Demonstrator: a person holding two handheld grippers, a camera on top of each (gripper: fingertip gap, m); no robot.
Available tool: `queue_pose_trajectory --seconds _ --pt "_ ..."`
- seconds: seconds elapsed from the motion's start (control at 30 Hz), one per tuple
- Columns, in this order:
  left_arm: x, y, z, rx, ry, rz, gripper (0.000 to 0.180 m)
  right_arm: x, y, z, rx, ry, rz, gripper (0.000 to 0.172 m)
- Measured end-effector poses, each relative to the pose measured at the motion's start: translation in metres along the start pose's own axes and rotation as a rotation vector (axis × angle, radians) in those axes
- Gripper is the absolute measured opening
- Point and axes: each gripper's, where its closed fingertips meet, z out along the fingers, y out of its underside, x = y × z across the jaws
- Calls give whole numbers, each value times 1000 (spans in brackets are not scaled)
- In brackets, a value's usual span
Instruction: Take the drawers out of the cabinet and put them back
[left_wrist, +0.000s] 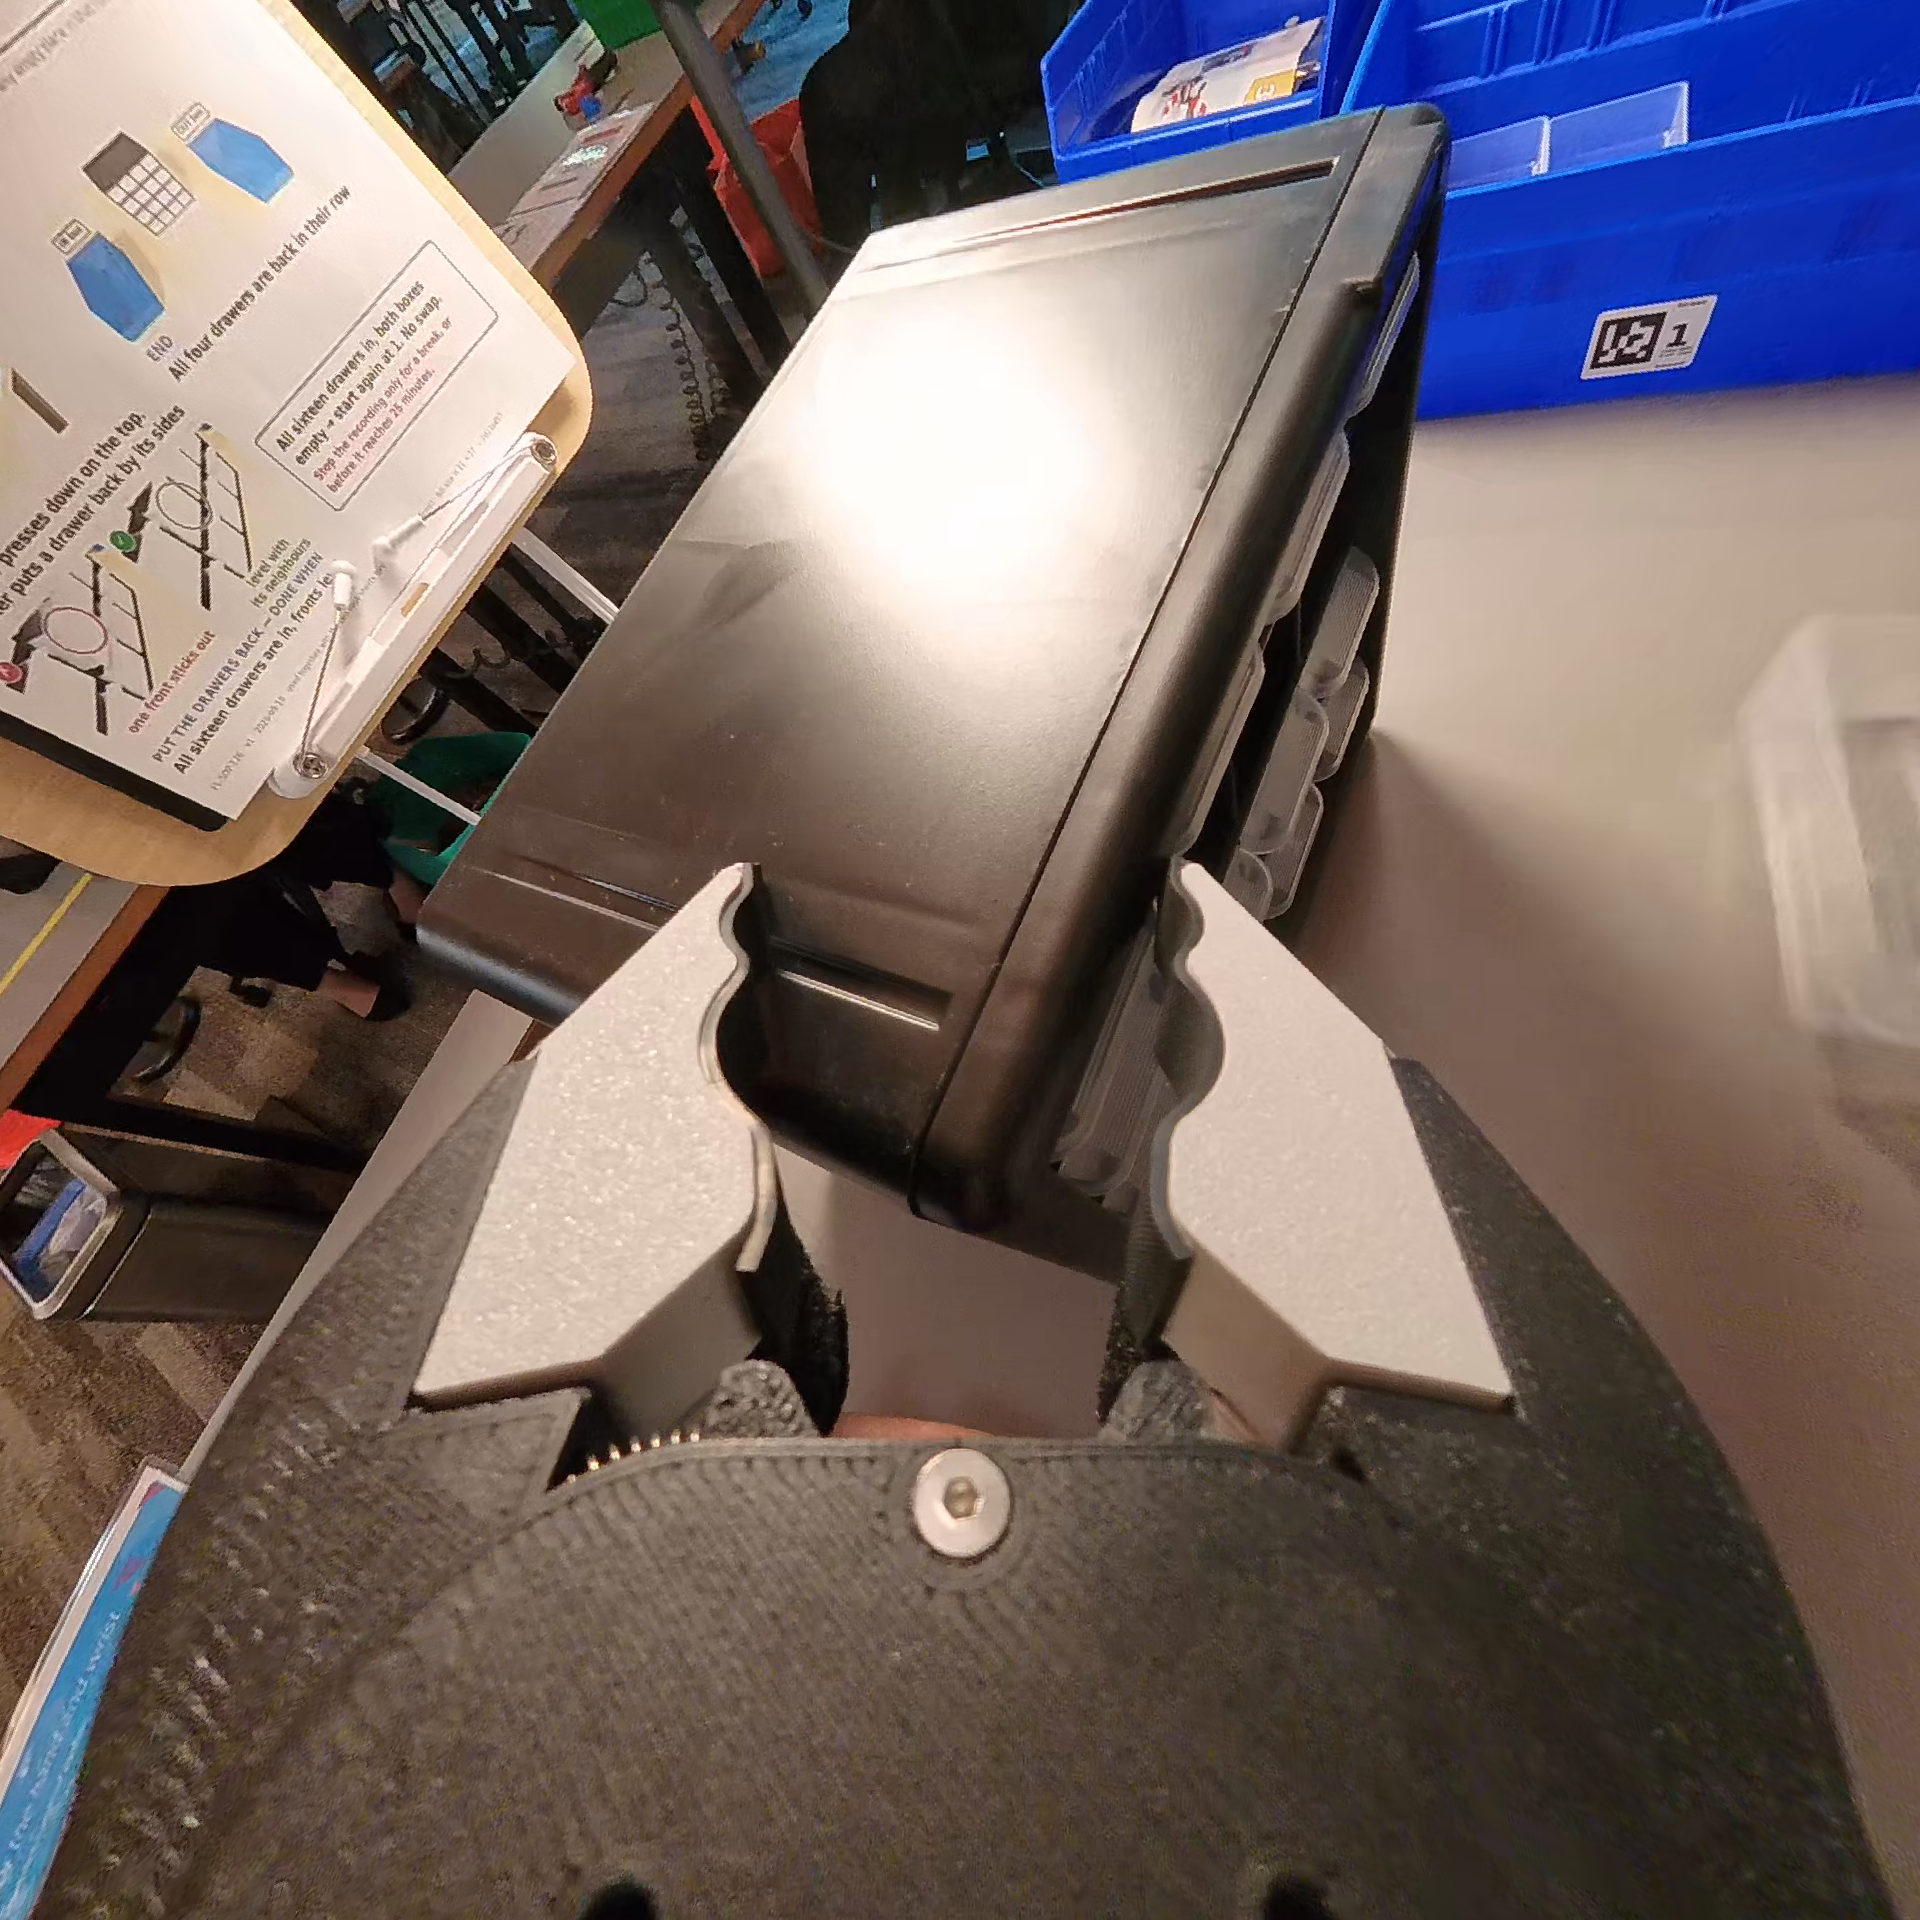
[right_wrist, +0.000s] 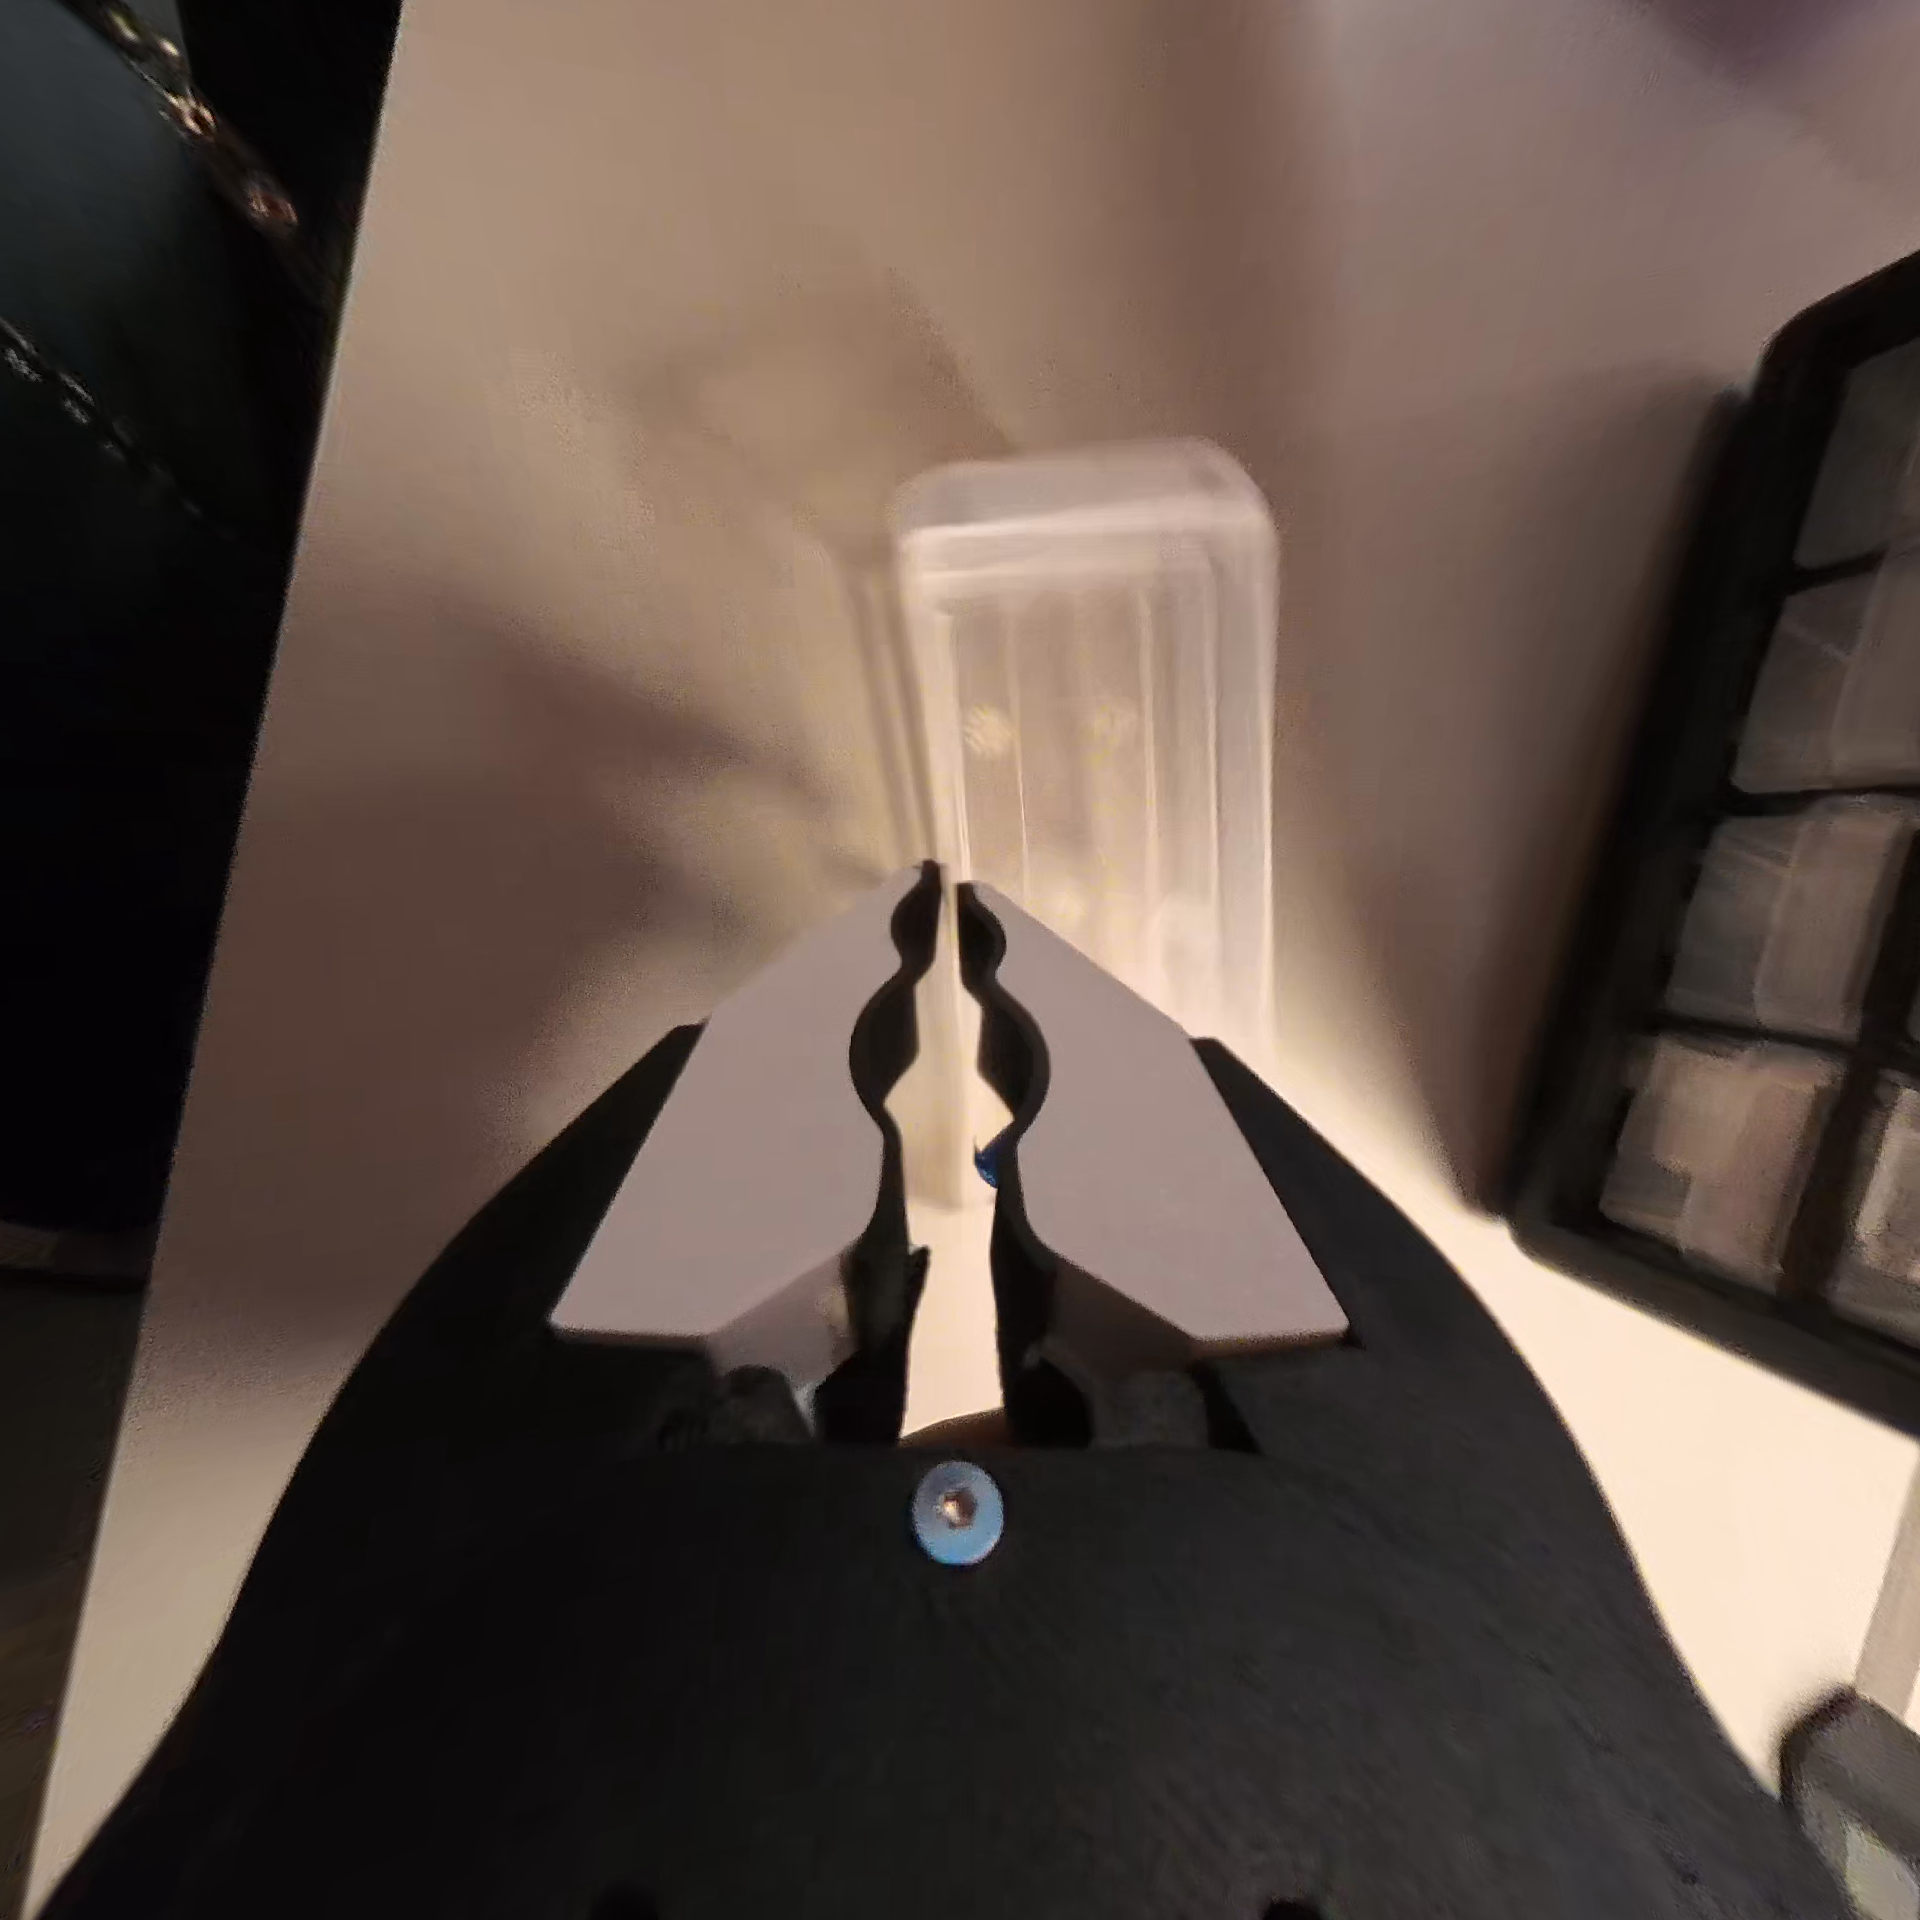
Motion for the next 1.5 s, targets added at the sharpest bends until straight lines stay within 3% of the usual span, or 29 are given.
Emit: queue_pose_trajectory --seconds 0.17,0.3,0.43,0.53,0.73,0.83,0.97,1.13,1.23,1.37,1.5 --pt "0 0 0 1 -1 -2 75 7 16 -41 -38 139 32 3" --pt "0 0 0 0 -1 -2 75 26 44 -115 -105 303 100 3" --pt "0 0 0 0 -1 -2 75 45 101 -199 -224 469 191 3" --pt "0 0 0 -1 -3 -3 74 37 167 -232 -350 466 311 4" --pt "0 0 0 1 -5 -5 76 -31 279 -204 -575 143 517 5" --pt "0 0 0 11 2 -9 76 -51 294 -181 -602 -25 539 5" --pt "0 0 0 14 2 -12 76 -45 304 -162 -637 -100 443 5" --pt "0 0 0 12 2 -10 76 -19 327 -166 -785 -17 216 8" --pt "0 0 0 11 2 -9 76 -10 335 -168 -822 37 173 15" --pt "0 0 0 11 2 -10 76 -11 333 -176 -794 94 269 30" --pt "0 0 0 9 2 -11 76 -1 310 -198 -634 261 440 36"
